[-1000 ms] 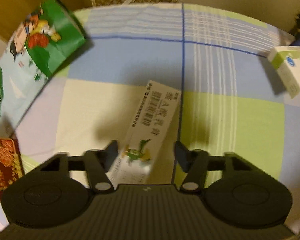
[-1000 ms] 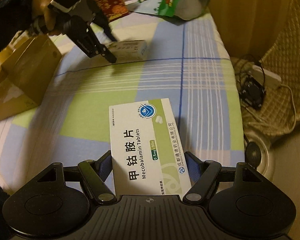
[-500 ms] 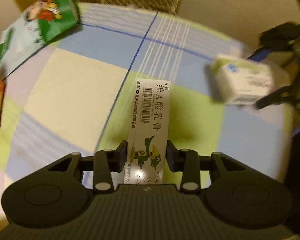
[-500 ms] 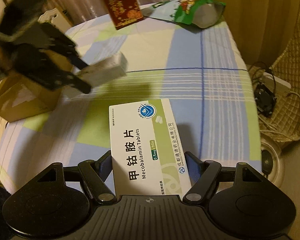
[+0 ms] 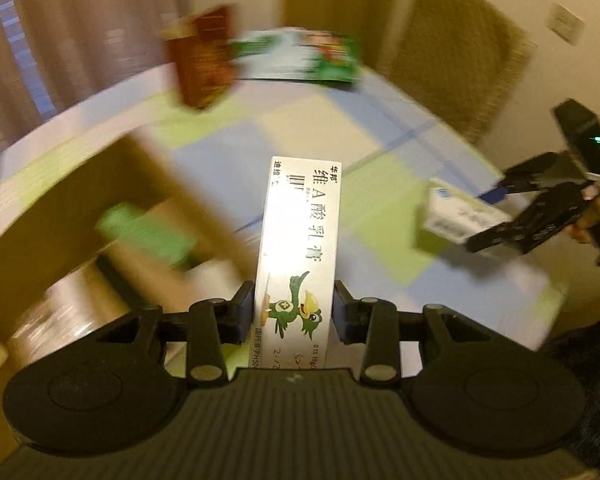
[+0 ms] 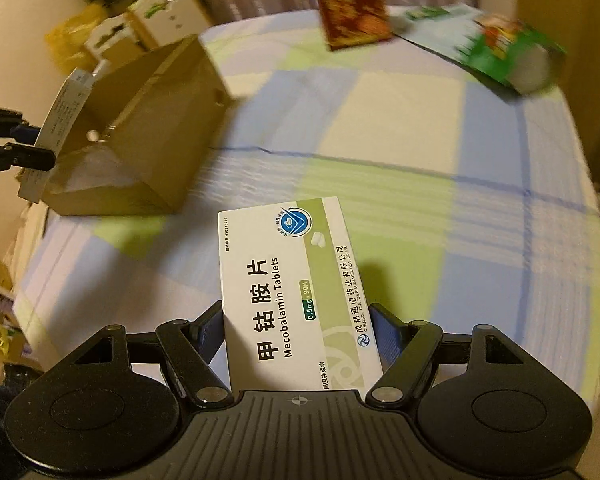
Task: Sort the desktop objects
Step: 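Carry both medicine boxes over the cardboard box with both tools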
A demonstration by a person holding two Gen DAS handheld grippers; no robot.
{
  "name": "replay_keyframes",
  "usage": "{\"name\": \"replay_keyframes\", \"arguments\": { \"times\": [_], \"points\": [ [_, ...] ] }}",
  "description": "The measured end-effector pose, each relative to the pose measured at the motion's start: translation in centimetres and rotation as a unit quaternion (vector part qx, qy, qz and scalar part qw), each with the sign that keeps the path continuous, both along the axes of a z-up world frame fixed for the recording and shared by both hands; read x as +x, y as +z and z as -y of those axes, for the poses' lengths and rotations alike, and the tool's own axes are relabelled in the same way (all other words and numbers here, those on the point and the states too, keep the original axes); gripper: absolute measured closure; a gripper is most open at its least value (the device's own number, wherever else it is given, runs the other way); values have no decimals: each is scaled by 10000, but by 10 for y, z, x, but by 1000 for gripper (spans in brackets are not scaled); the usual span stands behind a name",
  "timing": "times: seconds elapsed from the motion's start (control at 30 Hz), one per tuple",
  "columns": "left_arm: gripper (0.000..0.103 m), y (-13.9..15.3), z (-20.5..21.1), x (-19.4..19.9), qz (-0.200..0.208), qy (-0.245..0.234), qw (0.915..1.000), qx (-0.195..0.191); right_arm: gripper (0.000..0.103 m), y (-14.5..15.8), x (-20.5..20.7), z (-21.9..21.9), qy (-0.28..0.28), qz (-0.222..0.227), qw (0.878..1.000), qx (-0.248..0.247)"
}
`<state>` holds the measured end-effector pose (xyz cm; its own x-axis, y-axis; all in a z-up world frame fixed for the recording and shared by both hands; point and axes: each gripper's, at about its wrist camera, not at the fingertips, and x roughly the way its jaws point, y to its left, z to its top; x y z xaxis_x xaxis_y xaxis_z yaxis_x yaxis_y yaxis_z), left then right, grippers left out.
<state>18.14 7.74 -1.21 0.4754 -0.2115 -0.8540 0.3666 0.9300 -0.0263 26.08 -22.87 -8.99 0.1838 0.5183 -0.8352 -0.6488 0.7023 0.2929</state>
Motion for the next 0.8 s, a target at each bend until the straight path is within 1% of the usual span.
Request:
{"name": "replay_keyframes", "arguments": {
  "times": [0.07, 0.13, 0.23, 0.37, 0.53, 0.6, 0.7, 0.8],
  "points": [
    [69, 9, -29, -13, 79, 390, 9992, 103, 29, 6, 3, -15, 104, 17, 9999, 116],
    [69, 19, -56, -23, 158, 640, 9976, 217, 29, 14, 7, -31, 207, 39, 9995, 249],
    [69, 32, -92, -30, 246, 893, 9945, 481, 29, 29, 12, -55, 344, 147, 9986, 383],
    [69, 41, -138, -27, 309, 1159, 9895, 801, 29, 49, 21, -89, 456, 336, 9968, 560],
    [69, 21, -176, -2, 200, 1393, 9860, 890, 29, 71, 29, -132, 543, 475, 9936, 871],
    [69, 12, -189, 7, 117, 1473, 9853, 857, 29, 79, 29, -150, 602, 549, 9922, 945],
    [69, -4, -198, 22, 4, 1560, 9844, 817, 29, 87, 30, -173, 671, 637, 9906, 1009],
    [69, -18, -200, 35, -90, 1653, 9818, 931, 29, 92, 30, -193, 740, 695, 9895, 1030]
  ]
}}
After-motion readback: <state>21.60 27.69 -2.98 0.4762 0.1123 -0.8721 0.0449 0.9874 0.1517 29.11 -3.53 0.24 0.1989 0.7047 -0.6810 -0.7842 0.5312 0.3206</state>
